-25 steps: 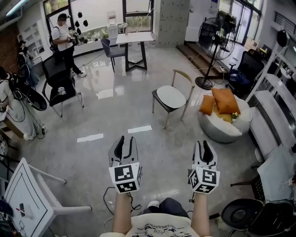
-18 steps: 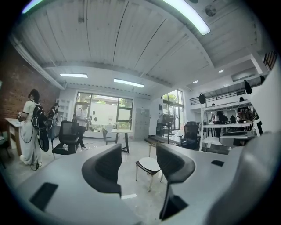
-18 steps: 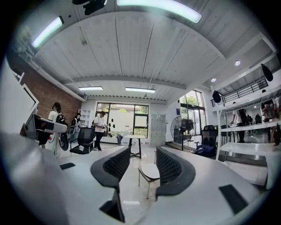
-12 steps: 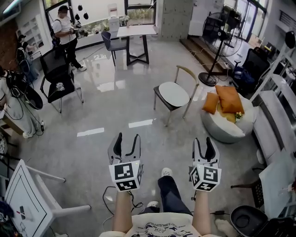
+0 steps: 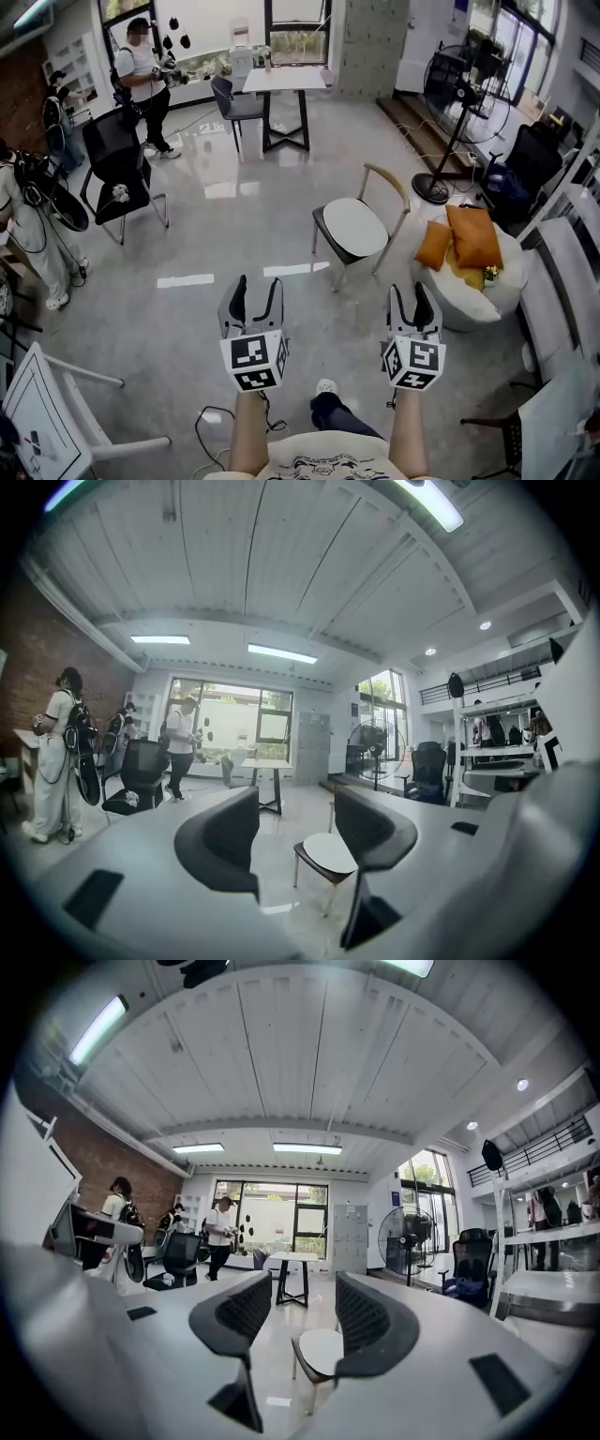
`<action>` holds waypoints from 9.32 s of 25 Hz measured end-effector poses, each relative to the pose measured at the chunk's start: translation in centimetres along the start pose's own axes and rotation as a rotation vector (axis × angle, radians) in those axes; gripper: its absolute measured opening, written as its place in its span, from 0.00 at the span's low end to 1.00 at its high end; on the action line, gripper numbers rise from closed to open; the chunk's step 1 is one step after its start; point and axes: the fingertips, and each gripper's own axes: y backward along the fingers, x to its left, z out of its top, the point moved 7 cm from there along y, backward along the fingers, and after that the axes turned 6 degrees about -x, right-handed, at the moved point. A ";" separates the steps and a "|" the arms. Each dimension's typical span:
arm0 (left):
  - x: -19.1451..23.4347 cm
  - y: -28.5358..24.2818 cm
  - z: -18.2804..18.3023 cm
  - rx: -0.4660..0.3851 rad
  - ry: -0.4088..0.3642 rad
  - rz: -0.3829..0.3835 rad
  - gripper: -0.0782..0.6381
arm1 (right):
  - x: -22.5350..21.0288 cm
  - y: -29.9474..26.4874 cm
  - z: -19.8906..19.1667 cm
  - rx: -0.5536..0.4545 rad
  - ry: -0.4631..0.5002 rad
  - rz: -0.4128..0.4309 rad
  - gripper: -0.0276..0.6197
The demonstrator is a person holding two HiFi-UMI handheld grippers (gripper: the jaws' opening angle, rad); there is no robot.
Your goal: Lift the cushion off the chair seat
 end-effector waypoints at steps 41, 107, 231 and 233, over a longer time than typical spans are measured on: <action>-2.2 -62.6 -1.9 0.046 -0.019 -0.046 0.46 | -17.9 -58.5 -6.5 0.030 -0.063 -0.047 0.41; -10.3 -95.4 -54.8 0.944 0.252 0.108 0.45 | -30.6 -91.2 -60.7 0.875 -0.075 0.104 0.40; -5.1 -76.6 0.0 0.116 0.088 -0.165 0.19 | -22.1 -70.0 -4.3 0.058 -0.155 -0.078 0.14; -4.9 -76.5 0.0 0.115 0.089 -0.168 0.19 | -21.9 -70.0 -4.2 0.057 -0.153 -0.081 0.14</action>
